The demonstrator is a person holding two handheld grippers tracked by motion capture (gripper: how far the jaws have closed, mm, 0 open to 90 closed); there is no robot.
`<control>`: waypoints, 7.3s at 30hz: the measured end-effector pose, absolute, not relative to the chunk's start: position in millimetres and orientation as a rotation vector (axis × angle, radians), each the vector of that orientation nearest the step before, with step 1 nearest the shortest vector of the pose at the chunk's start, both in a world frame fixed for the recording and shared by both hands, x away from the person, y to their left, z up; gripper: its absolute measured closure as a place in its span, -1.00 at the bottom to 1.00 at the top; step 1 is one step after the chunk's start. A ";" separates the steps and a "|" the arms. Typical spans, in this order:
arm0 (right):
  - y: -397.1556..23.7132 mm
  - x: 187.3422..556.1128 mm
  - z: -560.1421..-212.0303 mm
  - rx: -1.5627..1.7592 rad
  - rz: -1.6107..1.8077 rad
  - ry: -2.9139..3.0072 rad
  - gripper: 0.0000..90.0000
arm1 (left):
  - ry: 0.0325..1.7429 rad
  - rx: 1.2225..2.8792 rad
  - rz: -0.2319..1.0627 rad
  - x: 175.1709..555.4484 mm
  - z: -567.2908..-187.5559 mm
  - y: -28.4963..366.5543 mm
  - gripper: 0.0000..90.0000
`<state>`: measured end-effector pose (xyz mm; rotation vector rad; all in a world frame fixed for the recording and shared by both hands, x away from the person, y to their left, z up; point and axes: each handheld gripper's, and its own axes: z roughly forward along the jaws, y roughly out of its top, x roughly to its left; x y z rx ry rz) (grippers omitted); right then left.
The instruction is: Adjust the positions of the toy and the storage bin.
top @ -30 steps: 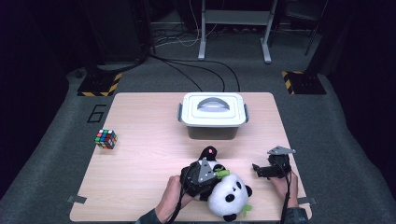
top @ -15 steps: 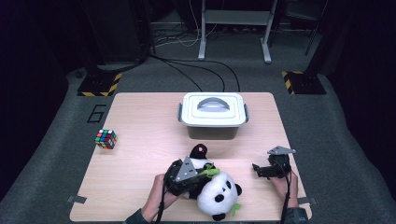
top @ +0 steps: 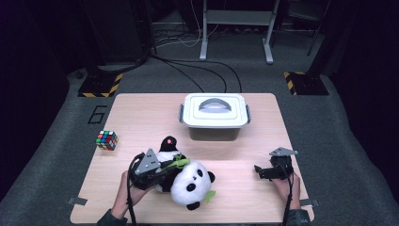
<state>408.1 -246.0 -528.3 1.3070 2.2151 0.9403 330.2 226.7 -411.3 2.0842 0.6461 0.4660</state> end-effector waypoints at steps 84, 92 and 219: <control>-246.1 408.1 -528.4 1.313 0.941 2.208 -0.93 | 0.761 1.922 0.577 319.1 -424.8 381.6 -0.68; -246.1 408.1 -528.4 1.313 0.940 2.208 -0.93 | 0.872 1.931 0.616 302.7 -445.2 399.7 -0.77; -199.0 530.7 -427.2 1.673 1.141 2.006 0.72 | 1.225 2.050 0.504 326.8 -532.9 405.4 -0.98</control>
